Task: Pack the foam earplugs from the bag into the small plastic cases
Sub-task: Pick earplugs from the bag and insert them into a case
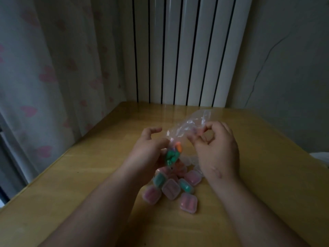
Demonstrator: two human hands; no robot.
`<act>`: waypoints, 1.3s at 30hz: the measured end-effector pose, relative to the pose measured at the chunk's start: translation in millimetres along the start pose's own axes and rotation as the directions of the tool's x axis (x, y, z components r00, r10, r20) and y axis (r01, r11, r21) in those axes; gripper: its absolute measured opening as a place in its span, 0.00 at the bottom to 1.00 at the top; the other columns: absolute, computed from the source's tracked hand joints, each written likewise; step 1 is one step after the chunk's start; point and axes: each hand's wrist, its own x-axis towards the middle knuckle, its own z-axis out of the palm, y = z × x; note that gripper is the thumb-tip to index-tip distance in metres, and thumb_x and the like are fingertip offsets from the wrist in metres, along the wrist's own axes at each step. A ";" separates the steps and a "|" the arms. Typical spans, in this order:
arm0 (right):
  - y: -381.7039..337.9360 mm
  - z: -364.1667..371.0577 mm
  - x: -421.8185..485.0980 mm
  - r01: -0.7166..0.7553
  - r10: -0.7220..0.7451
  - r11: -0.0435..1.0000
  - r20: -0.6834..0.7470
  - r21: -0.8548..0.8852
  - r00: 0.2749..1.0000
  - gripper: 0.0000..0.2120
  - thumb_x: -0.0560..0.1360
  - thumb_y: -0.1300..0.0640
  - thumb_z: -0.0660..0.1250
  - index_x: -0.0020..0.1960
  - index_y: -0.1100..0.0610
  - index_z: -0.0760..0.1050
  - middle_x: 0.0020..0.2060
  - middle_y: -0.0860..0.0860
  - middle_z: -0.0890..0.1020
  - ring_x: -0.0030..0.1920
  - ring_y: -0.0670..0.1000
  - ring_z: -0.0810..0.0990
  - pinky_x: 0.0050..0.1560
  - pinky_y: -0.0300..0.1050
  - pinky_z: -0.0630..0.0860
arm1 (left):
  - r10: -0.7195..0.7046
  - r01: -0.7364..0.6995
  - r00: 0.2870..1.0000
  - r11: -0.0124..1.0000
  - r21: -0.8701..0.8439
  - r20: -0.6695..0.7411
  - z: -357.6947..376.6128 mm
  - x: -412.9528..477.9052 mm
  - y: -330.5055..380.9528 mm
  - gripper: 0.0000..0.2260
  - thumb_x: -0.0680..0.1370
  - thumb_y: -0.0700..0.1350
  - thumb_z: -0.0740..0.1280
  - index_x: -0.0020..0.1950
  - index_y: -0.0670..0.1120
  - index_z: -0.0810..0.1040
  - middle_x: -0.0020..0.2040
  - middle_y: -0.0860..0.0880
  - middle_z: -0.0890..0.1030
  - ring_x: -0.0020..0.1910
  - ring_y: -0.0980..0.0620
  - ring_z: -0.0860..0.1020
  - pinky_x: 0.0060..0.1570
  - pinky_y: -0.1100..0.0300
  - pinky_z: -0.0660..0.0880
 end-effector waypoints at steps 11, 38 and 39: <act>-2.7 -10.0 4.5 0.013 0.073 0.965 0.319 -0.260 0.945 0.11 0.71 0.47 0.73 0.47 0.49 0.74 0.41 0.44 0.81 0.41 0.44 0.79 0.41 0.43 0.78 | -0.058 0.049 0.998 0.951 -0.304 -0.022 -11.4 4.7 0.5 0.26 0.73 0.28 0.64 0.67 0.48 0.72 0.58 0.35 0.78 0.51 0.40 0.82 0.46 0.50 0.80; 4.5 -6.8 7.9 0.116 0.085 0.945 0.570 -0.307 0.817 0.11 0.73 0.58 0.63 0.33 0.58 0.75 0.32 0.51 0.79 0.34 0.53 0.77 0.32 0.46 0.71 | -0.011 0.015 0.998 0.996 -0.082 0.055 -8.0 2.9 -2.3 0.36 0.72 0.24 0.64 0.71 0.57 0.69 0.58 0.37 0.76 0.43 0.43 0.81 0.38 0.55 0.79; 4.3 -5.2 7.4 0.115 0.079 0.947 0.562 -0.300 0.823 0.09 0.73 0.59 0.63 0.35 0.58 0.77 0.33 0.51 0.80 0.35 0.52 0.78 0.34 0.46 0.74 | -0.010 0.015 0.998 0.997 -0.075 0.067 -8.0 3.0 -2.4 0.37 0.72 0.24 0.65 0.71 0.57 0.69 0.58 0.37 0.77 0.45 0.42 0.82 0.38 0.55 0.80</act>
